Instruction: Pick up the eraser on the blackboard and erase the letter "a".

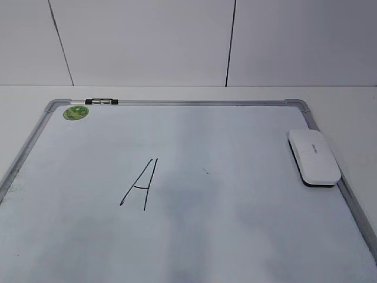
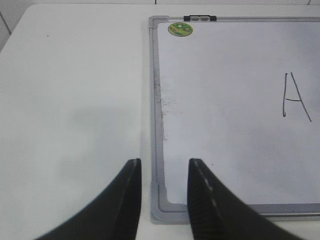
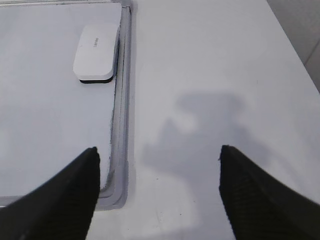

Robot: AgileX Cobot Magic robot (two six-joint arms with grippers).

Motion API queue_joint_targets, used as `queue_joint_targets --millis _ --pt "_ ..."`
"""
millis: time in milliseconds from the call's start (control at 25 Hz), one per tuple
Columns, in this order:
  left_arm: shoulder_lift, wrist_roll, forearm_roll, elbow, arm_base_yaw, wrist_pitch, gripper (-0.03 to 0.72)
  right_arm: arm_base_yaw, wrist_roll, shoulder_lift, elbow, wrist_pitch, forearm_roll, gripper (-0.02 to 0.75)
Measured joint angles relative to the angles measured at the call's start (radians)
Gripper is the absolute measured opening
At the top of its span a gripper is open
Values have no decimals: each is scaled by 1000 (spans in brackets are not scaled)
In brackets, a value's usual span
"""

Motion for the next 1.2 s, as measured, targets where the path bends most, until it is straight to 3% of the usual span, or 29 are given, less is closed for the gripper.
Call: queue_joint_targets --millis 320,1200 --pt "0 0 0 0 79 0 235 -78 0 0 0 0 0 593" --pt "0 0 0 0 84 0 235 -95 0 0 0 0 0 593"
